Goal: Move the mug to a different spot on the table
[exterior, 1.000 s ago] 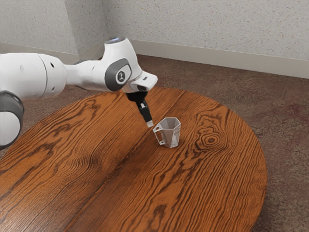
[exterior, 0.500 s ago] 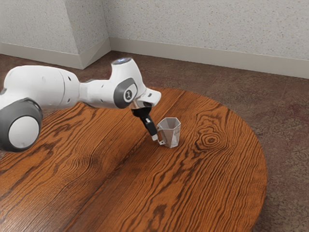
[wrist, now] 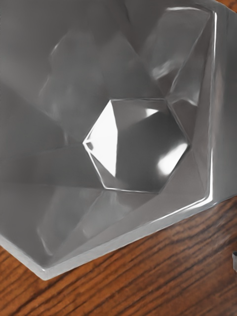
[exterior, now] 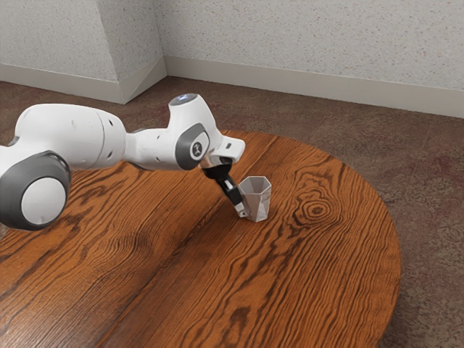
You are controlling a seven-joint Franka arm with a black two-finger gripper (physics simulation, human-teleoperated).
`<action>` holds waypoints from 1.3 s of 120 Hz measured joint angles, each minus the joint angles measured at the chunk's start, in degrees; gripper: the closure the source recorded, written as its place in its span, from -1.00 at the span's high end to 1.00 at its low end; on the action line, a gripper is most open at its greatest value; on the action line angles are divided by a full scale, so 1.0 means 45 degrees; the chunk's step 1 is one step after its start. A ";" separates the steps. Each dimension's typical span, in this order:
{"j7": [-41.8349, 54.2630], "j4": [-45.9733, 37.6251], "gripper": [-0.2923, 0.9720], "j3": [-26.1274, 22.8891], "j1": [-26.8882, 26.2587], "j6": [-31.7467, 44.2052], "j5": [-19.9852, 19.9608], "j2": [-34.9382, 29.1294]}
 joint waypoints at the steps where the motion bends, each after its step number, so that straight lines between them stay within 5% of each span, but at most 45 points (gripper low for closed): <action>1: -0.0002 0.0002 0.12 0.0001 0.0000 0.0005 -0.0002 0.0000; 23: -0.0069 -0.0023 -0.38 0.0002 -0.0021 0.0068 -0.0354 0.0013; 72: 0.0538 -0.1183 -0.55 0.0005 -0.0032 0.0188 -0.1080 -0.1764; 109: 0.2992 -0.4097 -0.61 0.0285 0.0127 0.0946 -0.2255 -0.3720; 156: 0.6932 -0.6297 -0.62 0.0654 0.0859 0.2543 -0.3712 -0.4467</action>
